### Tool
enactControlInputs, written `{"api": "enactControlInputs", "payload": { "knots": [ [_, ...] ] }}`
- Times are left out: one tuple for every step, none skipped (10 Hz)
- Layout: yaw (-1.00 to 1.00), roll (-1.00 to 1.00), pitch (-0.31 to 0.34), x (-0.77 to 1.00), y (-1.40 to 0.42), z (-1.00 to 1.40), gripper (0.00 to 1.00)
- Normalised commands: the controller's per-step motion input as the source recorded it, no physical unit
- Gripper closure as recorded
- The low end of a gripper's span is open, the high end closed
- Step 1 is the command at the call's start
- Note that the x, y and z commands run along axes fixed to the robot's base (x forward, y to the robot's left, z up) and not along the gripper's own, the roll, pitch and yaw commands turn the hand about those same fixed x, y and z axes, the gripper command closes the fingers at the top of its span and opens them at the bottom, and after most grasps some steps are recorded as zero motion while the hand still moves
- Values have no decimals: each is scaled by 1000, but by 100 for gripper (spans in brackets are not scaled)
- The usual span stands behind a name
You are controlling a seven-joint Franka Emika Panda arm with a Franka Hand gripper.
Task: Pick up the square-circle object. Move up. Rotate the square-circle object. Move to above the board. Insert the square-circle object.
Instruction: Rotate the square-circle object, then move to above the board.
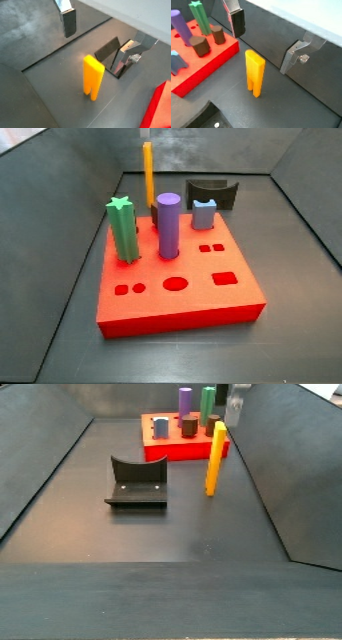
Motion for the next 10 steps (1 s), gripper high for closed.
{"api": "enactControlInputs", "payload": {
  "knots": [
    [-83,48,17,34,4,-1000,0],
    [-63,47,-11,27,8,-955,0],
    [-57,47,-23,21,8,-848,0],
    [-50,47,-38,10,7,-636,0],
    [-47,46,-42,9,7,-475,0],
    [-45,43,-43,13,8,-269,0],
    [-45,42,-43,15,8,-168,0],
    [-44,39,-31,0,0,0,100],
    [65,14,-38,104,-64,1000,100],
    [67,12,-20,95,-65,1000,100]
  ]
}}
